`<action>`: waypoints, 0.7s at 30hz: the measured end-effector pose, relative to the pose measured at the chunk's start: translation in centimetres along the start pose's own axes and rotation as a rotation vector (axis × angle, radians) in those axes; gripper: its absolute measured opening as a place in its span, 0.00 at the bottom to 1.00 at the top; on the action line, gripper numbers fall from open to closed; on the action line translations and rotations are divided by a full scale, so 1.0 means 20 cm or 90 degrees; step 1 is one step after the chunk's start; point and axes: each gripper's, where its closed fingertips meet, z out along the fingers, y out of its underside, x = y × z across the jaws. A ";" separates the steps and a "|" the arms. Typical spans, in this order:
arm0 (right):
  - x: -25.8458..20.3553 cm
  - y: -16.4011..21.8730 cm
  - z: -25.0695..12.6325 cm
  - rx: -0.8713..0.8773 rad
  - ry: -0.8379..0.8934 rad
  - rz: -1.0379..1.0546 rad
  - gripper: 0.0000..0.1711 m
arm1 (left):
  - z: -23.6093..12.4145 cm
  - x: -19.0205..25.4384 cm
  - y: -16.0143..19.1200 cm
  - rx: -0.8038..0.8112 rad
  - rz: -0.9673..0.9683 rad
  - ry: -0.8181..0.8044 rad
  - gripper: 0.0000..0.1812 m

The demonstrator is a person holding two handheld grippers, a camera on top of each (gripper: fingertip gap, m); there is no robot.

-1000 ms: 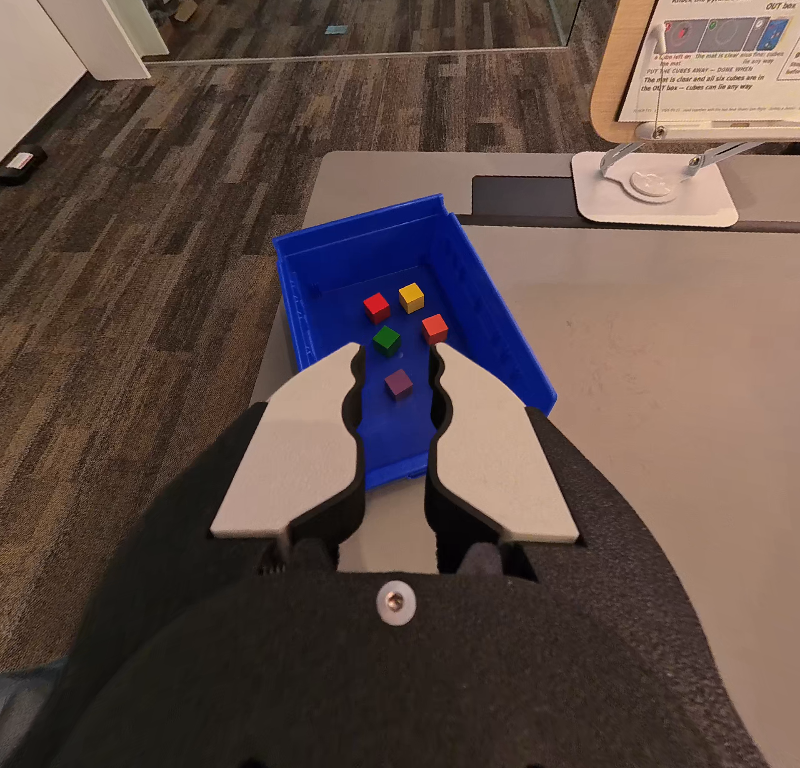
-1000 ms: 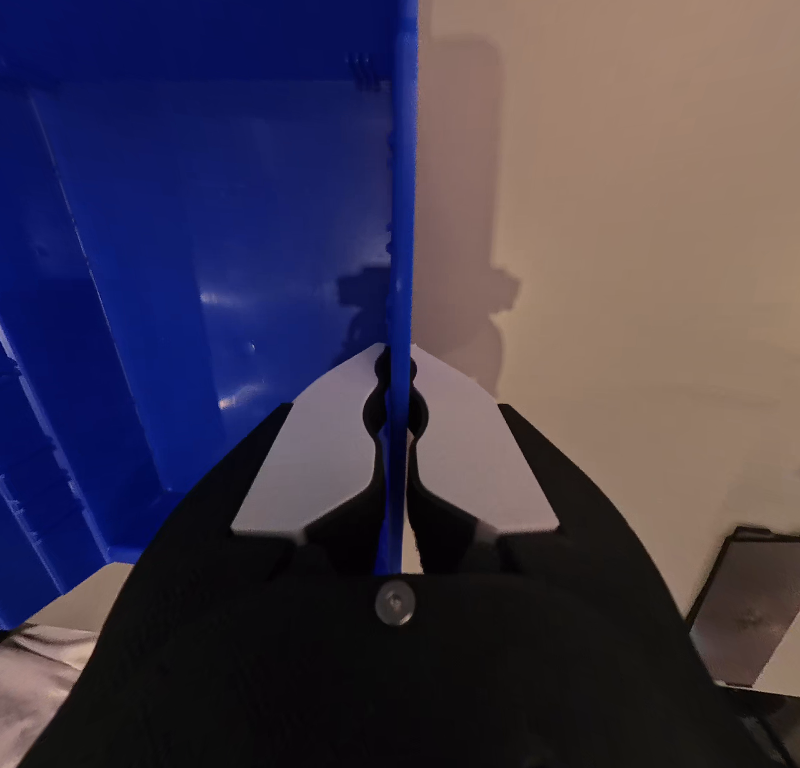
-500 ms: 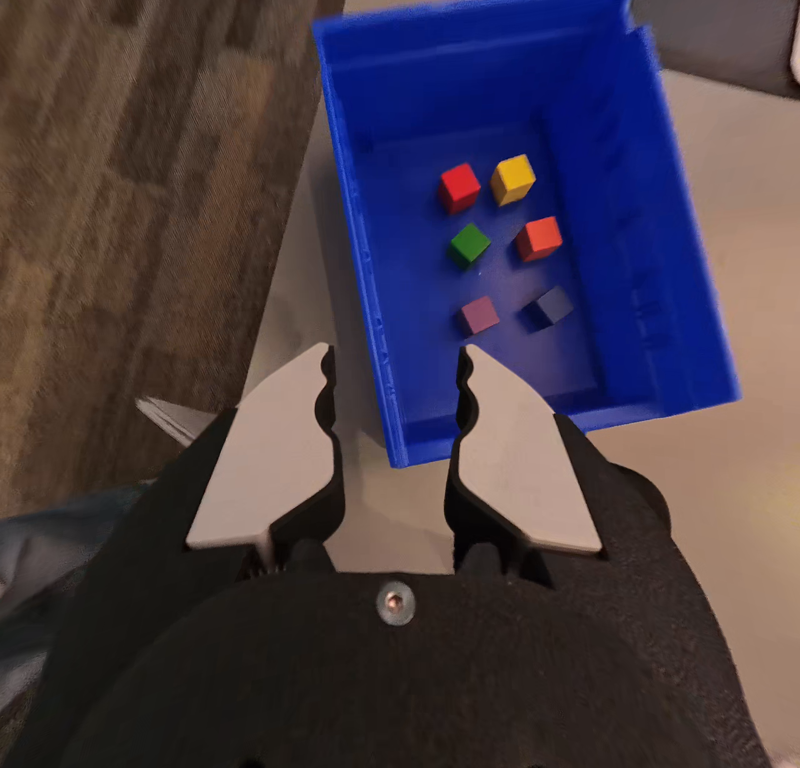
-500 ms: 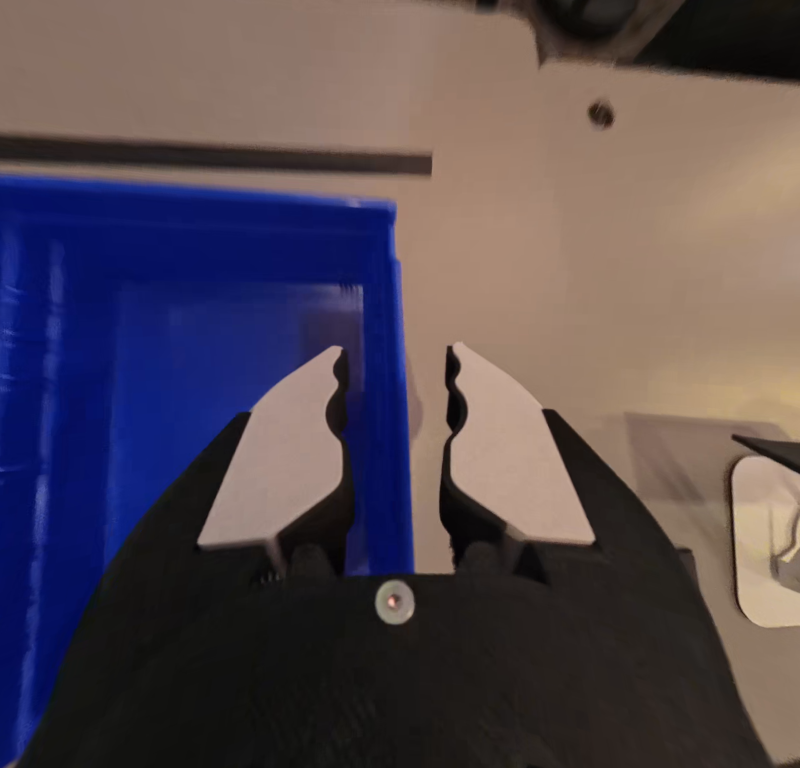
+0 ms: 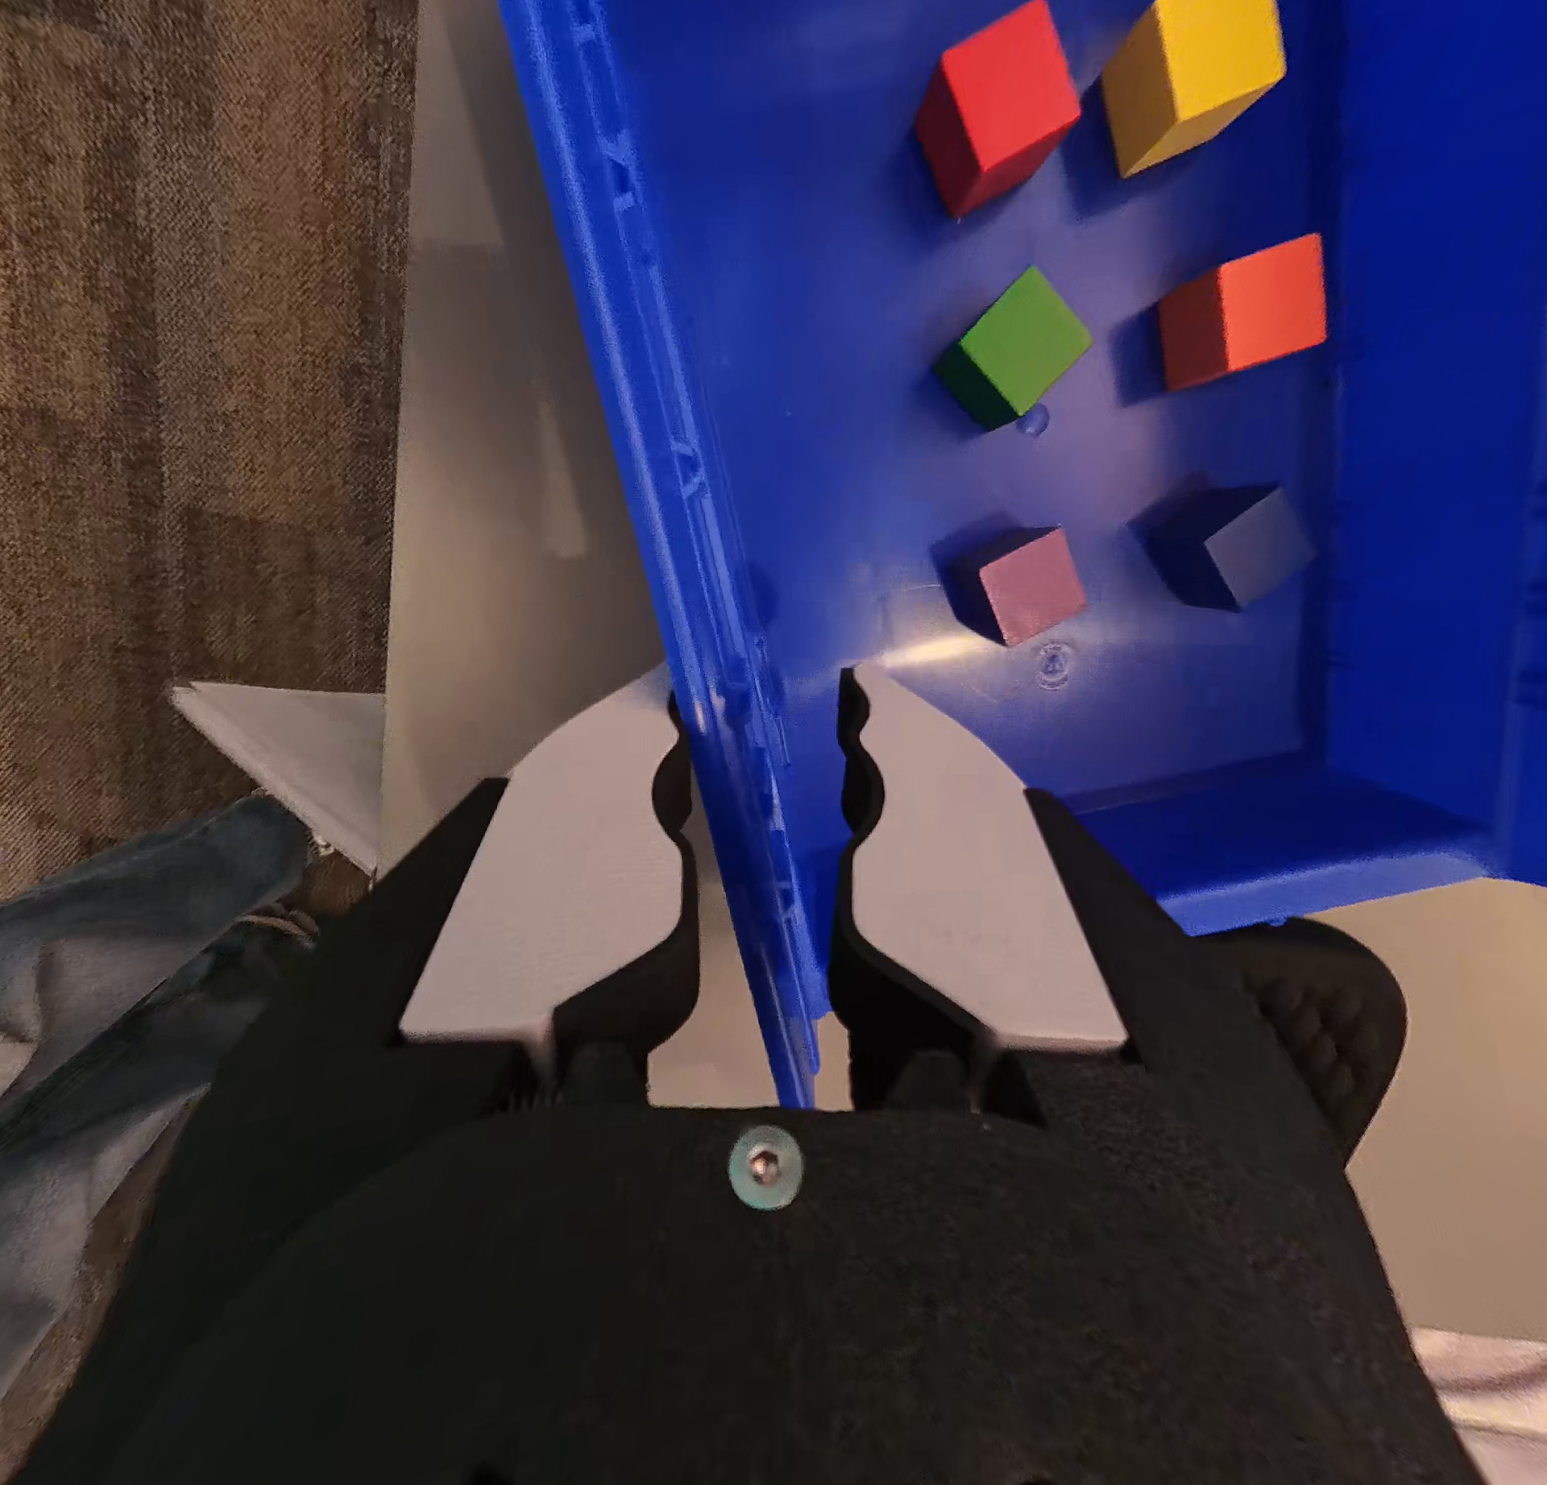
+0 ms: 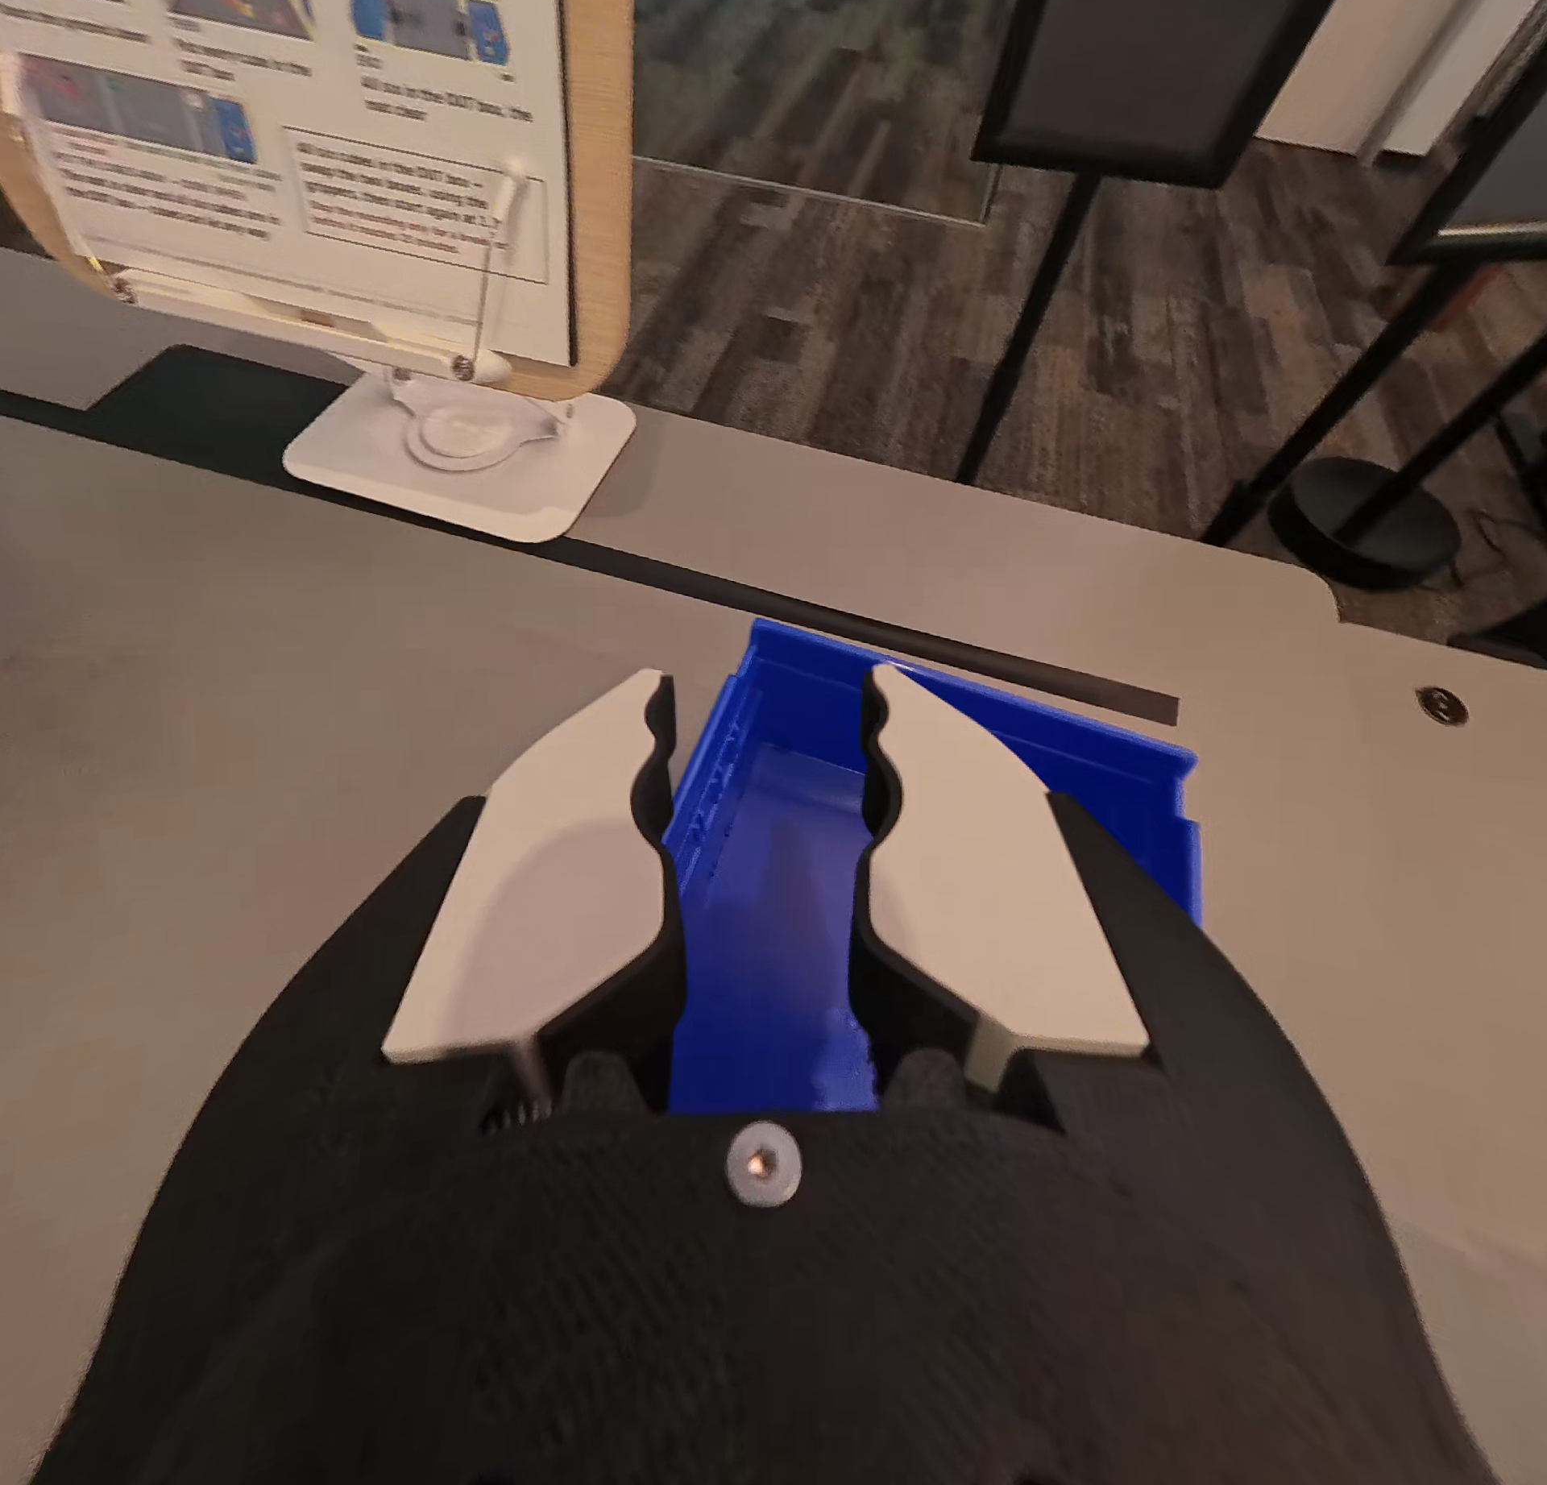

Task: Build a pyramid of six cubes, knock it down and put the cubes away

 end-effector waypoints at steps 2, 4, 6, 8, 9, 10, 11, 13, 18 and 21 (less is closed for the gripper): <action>-0.04 0.01 0.01 0.001 -0.020 -0.009 0.24 | 0.00 -0.01 0.00 -0.002 -0.003 -0.005 0.14; -0.07 0.05 0.03 -0.018 -0.040 -0.017 0.24 | 0.01 -0.04 0.00 -0.002 -0.007 -0.013 0.08; -0.07 0.09 0.05 -0.040 -0.039 -0.030 0.24 | 0.03 -0.04 0.01 -0.018 -0.011 -0.007 0.08; -0.07 0.11 0.06 -0.054 -0.035 -0.040 0.24 | 0.07 -0.03 0.03 -0.046 -0.010 -0.002 0.09; -0.08 0.12 0.07 -0.057 -0.039 -0.043 0.24 | 0.09 -0.04 0.04 -0.057 -0.004 -0.007 0.09; -0.09 0.12 0.07 -0.059 -0.046 -0.044 0.24 | 0.11 -0.03 0.04 -0.065 0.003 -0.006 0.05; -0.10 0.12 0.08 -0.059 -0.051 -0.044 0.24 | 0.11 -0.04 0.03 -0.064 0.006 -0.010 0.05; -0.11 0.12 0.08 -0.059 -0.057 -0.044 0.23 | 0.12 -0.03 0.02 -0.062 0.011 -0.001 0.04; -0.16 0.13 0.10 -0.067 -0.076 -0.049 0.23 | 0.13 0.03 -0.01 -0.054 0.091 0.012 0.05; -0.18 0.15 0.11 -0.081 -0.080 -0.059 0.23 | 0.14 0.07 -0.04 -0.052 0.136 0.008 0.05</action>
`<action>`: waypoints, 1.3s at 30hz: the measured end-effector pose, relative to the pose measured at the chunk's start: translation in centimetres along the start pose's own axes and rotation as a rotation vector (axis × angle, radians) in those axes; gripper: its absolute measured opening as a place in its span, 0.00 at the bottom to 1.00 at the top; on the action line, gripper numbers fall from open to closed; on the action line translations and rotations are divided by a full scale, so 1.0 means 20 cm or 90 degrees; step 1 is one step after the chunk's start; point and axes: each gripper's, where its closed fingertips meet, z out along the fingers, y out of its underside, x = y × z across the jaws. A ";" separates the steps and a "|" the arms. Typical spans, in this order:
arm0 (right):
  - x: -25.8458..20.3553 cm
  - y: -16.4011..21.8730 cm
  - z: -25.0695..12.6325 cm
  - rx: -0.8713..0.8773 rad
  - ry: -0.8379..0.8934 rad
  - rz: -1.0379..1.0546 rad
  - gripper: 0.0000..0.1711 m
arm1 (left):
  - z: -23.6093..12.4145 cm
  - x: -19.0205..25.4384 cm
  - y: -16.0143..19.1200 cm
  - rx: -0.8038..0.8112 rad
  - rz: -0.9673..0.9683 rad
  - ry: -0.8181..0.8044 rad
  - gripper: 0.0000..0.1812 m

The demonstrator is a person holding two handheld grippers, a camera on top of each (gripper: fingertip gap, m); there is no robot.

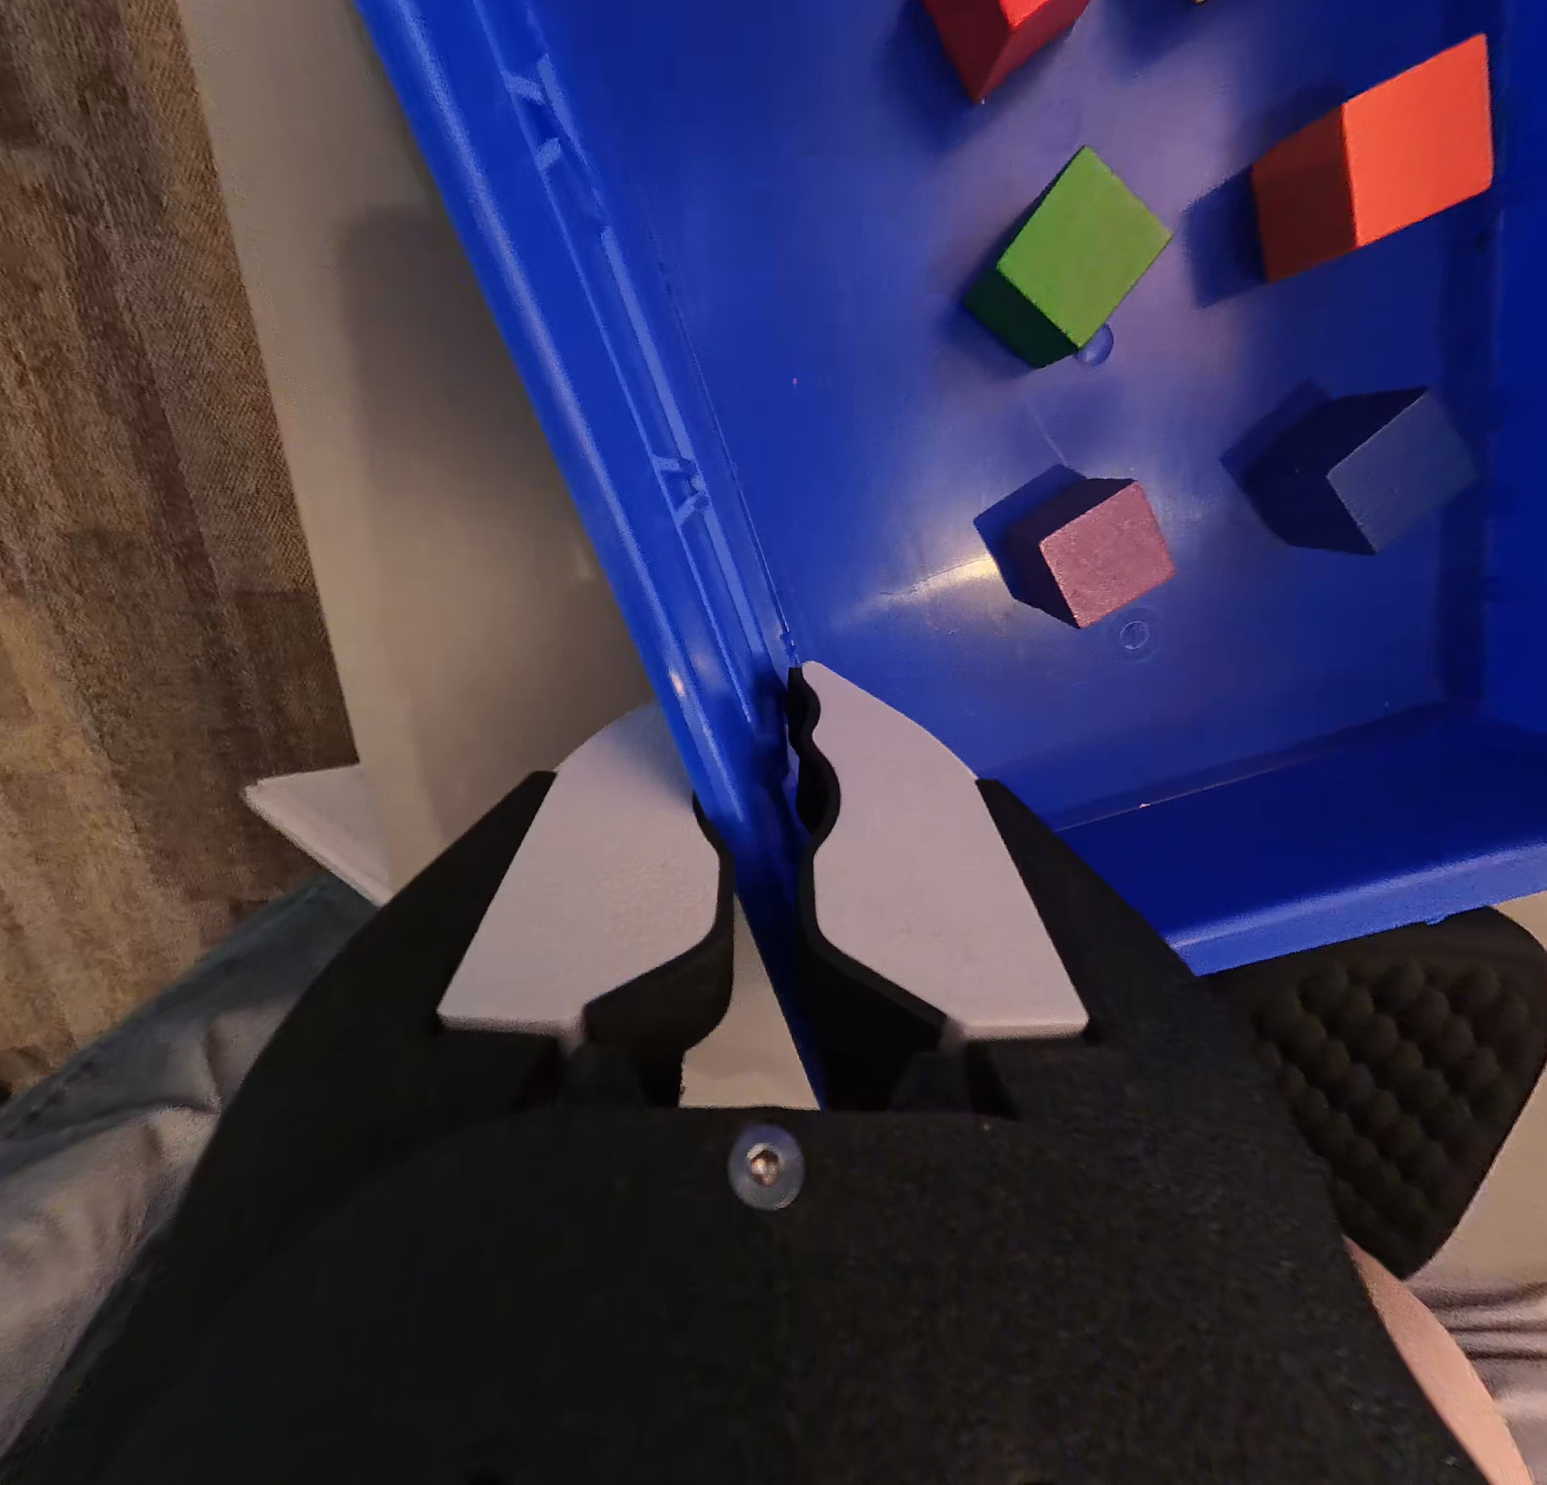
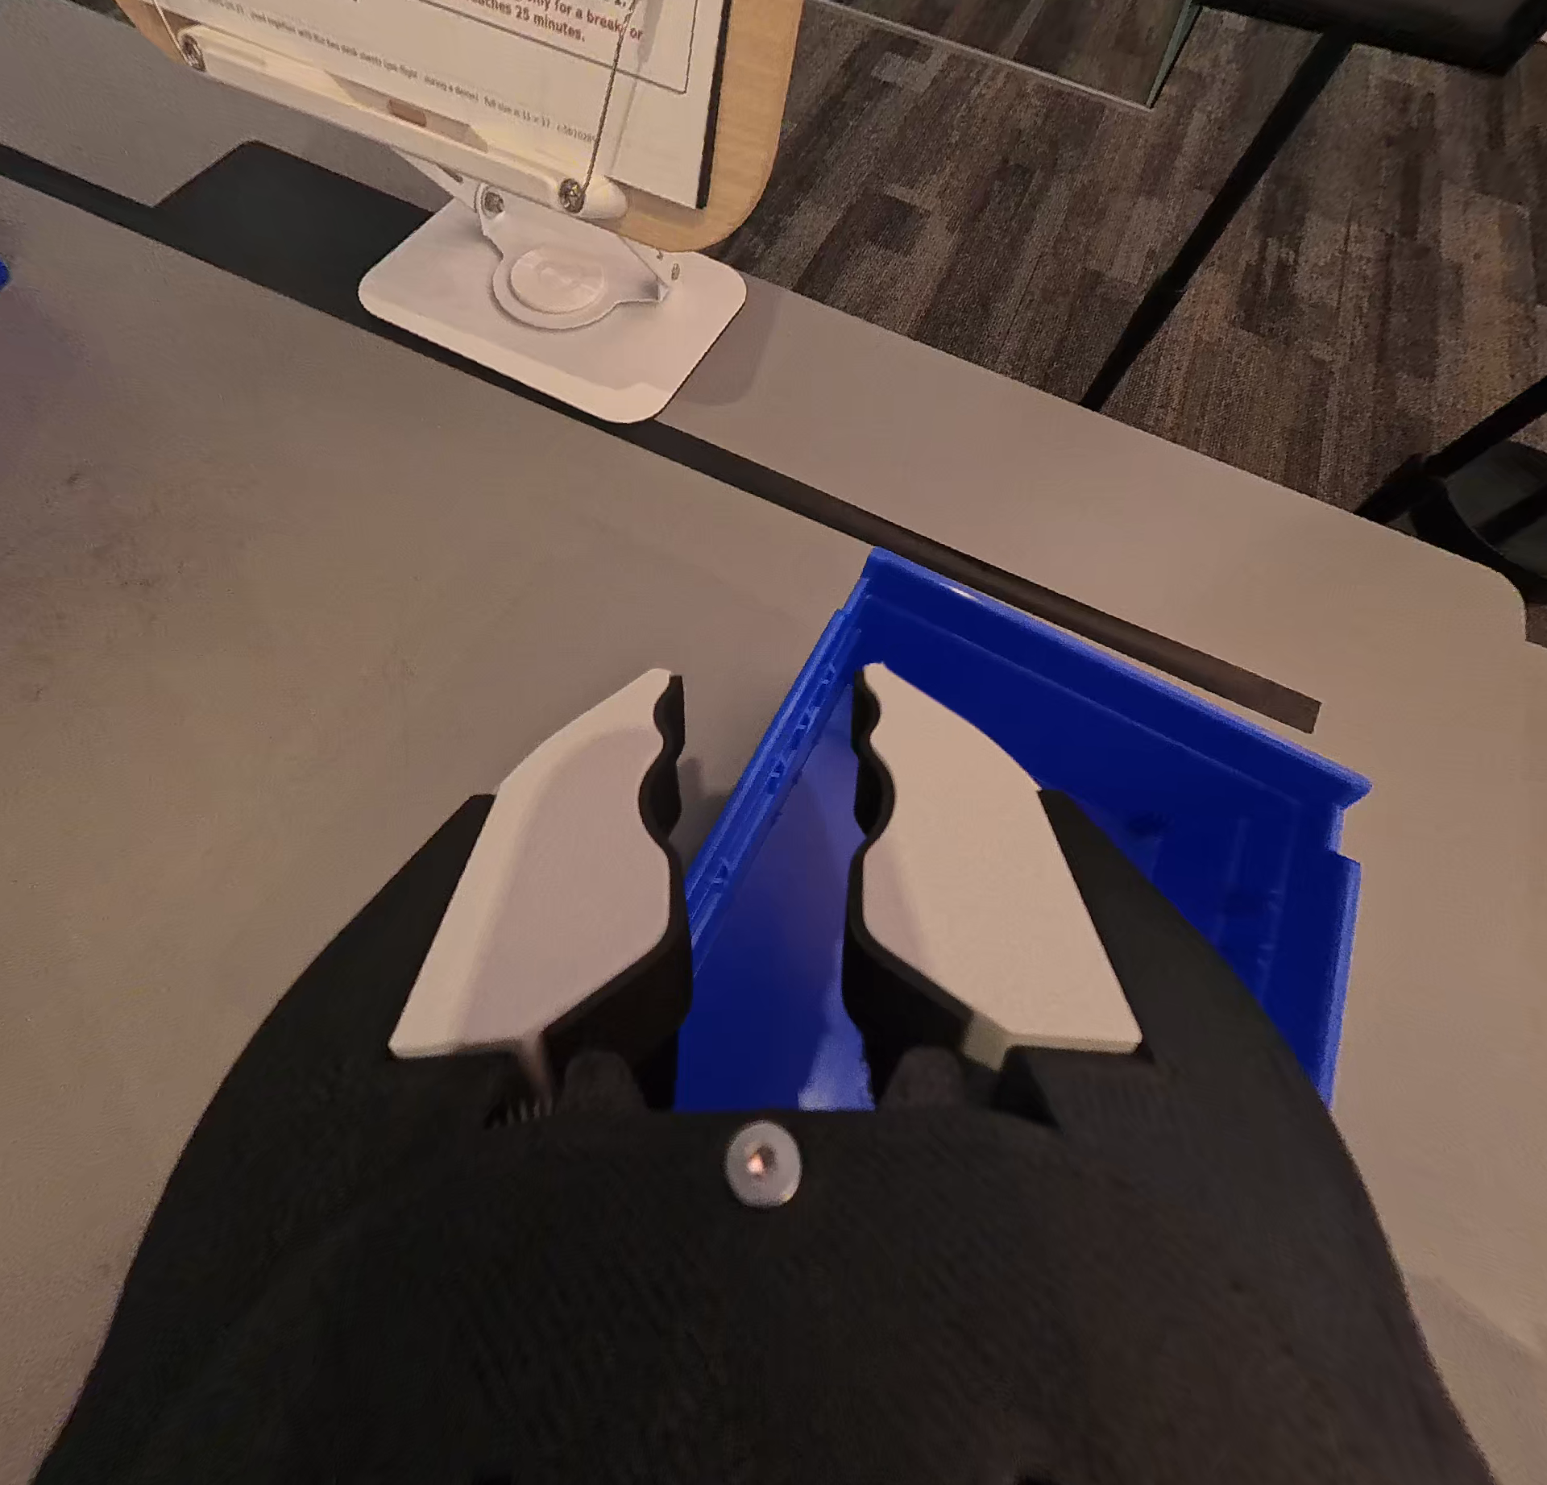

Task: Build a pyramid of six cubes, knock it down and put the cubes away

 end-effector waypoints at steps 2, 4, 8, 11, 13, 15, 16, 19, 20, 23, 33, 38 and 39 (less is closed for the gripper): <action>-0.02 0.00 0.01 -0.005 -0.007 -0.003 0.23 | 0.01 0.03 -0.03 0.009 0.027 0.012 0.05; -0.03 0.01 0.02 -0.008 -0.012 -0.005 0.23 | 0.01 0.06 -0.04 0.012 0.051 0.018 0.05; -0.05 0.02 0.04 -0.018 -0.016 -0.011 0.23 | 0.01 0.11 -0.03 0.011 0.079 0.031 0.05; -0.06 0.03 0.05 -0.028 -0.021 -0.010 0.23 | 0.01 0.13 -0.03 0.011 0.094 0.040 0.05; -0.07 0.05 0.07 -0.039 -0.025 -0.011 0.23 | 0.01 0.13 -0.03 0.009 0.102 0.039 0.05; -0.07 0.06 0.08 -0.049 -0.026 -0.014 0.23 | 0.00 0.13 -0.03 0.007 0.104 0.038 0.05; -0.08 0.07 0.09 -0.054 -0.026 -0.016 0.23 | 0.01 0.13 -0.03 0.008 0.102 0.040 0.05; -0.09 0.08 0.10 -0.061 -0.026 -0.023 0.24 | -0.03 0.12 -0.07 0.044 0.072 0.042 0.07; -0.09 0.08 0.10 -0.060 -0.024 -0.025 0.24 | -0.08 0.11 -0.11 0.082 0.047 0.037 0.10; -0.11 0.07 0.10 -0.056 -0.024 -0.030 0.24 | -0.38 0.13 -0.26 0.280 0.052 0.038 0.10; -0.19 0.09 0.18 -0.081 -0.070 -0.049 0.24 | -0.68 0.90 -0.25 0.465 0.582 0.109 0.12; -0.29 0.08 0.23 -0.097 -0.098 -0.080 0.24 | -0.30 0.89 -0.12 0.272 0.642 0.093 0.19; -0.31 0.09 0.24 -0.100 -0.105 -0.084 0.24 | -0.26 0.88 -0.13 0.265 0.633 0.097 0.19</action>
